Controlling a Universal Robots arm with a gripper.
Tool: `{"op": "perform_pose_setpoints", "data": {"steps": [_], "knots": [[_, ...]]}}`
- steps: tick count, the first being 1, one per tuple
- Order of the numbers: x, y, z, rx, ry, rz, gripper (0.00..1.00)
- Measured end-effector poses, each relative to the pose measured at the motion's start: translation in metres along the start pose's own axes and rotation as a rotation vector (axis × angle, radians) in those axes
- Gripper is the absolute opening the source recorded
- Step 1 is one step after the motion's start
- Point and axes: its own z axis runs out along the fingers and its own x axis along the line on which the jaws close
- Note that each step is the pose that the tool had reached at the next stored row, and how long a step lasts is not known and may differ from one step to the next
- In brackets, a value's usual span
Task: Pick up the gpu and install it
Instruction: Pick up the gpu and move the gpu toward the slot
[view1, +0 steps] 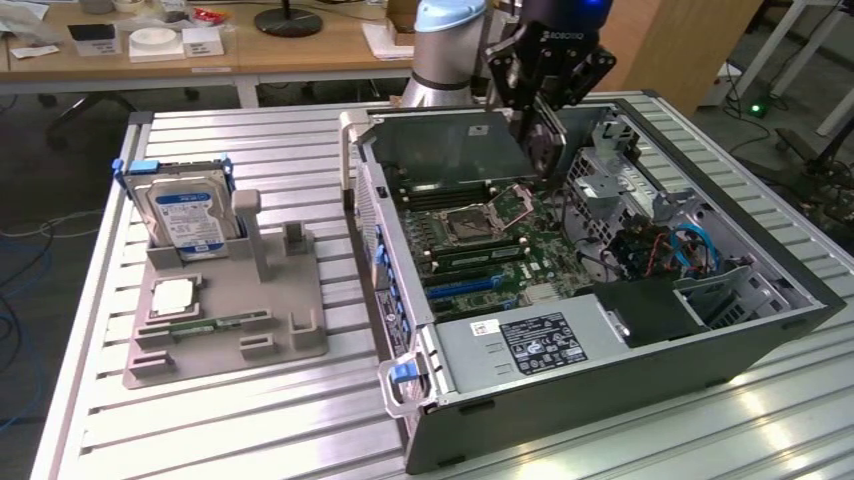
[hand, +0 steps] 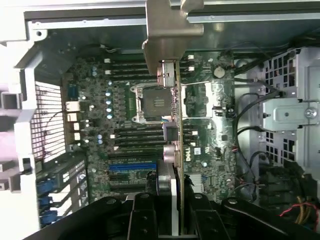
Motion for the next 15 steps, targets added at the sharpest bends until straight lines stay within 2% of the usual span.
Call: {"op": "perform_pose_setpoints", "data": {"steps": [11,15], "knots": [[-0.042,0.0031,0.001,-0.0002,0.0001,-0.007,0.29],[-0.045,0.0034,0.0011,-0.0002,0.0001,-0.008,0.29]]}}
